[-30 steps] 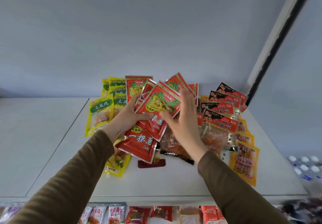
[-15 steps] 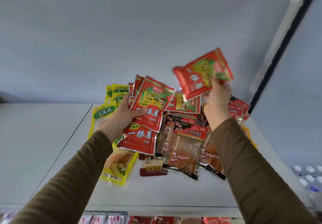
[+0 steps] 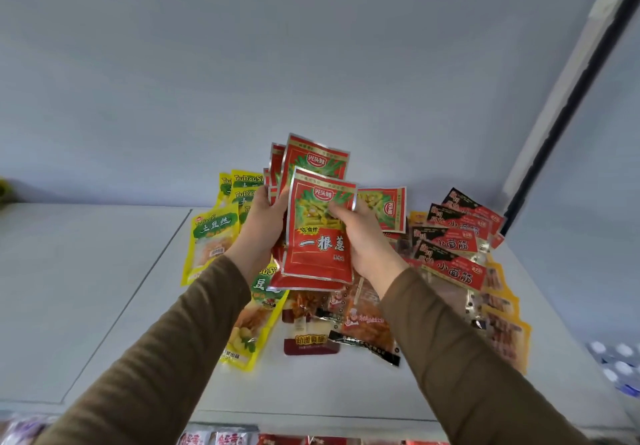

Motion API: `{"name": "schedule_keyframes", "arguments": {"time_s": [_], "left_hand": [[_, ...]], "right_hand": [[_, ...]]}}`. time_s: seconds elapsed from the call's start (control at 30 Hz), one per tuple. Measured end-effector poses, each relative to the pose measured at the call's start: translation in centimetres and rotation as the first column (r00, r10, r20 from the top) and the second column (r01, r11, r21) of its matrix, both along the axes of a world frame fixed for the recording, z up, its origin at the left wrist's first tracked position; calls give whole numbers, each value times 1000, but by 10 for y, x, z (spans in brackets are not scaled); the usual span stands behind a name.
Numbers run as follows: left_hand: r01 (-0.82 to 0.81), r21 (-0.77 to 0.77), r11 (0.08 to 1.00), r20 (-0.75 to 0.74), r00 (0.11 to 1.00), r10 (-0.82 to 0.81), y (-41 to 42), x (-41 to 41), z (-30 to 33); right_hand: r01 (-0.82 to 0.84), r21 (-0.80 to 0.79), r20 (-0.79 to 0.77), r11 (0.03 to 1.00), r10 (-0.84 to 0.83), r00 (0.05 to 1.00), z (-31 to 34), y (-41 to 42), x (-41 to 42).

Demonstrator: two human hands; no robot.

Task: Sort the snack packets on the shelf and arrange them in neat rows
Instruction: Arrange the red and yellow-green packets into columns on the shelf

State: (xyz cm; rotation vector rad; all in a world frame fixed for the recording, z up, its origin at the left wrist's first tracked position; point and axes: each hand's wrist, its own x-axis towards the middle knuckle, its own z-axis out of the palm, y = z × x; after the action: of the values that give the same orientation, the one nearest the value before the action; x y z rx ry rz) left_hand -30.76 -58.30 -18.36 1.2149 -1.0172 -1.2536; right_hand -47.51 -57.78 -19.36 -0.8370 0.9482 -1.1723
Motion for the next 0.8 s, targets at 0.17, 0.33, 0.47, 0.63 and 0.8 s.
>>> {"name": "schedule_keyframes", "arguments": {"time_s": [0.17, 0.33, 0.47, 0.63, 0.8], "left_hand": [[295, -48, 954, -114, 948, -299, 27, 6, 12], [489, -71, 869, -112, 862, -494, 43, 16, 8], [495, -81, 865, -203, 842, -501, 45, 19, 6], [488, -98, 868, -148, 855, -497, 44, 17, 2], [346, -77, 935, -54, 935, -351, 38, 13, 0]], "right_hand": [[77, -10, 53, 997, -76, 996, -2, -4, 3], [66, -19, 137, 998, -62, 989, -1, -7, -3], [7, -75, 218, 997, 9, 976, -4, -5, -5], [-36, -86, 259, 996, 57, 964, -4, -2, -11], [21, -2, 280, 1000, -20, 960, -1, -4, -17]]}}
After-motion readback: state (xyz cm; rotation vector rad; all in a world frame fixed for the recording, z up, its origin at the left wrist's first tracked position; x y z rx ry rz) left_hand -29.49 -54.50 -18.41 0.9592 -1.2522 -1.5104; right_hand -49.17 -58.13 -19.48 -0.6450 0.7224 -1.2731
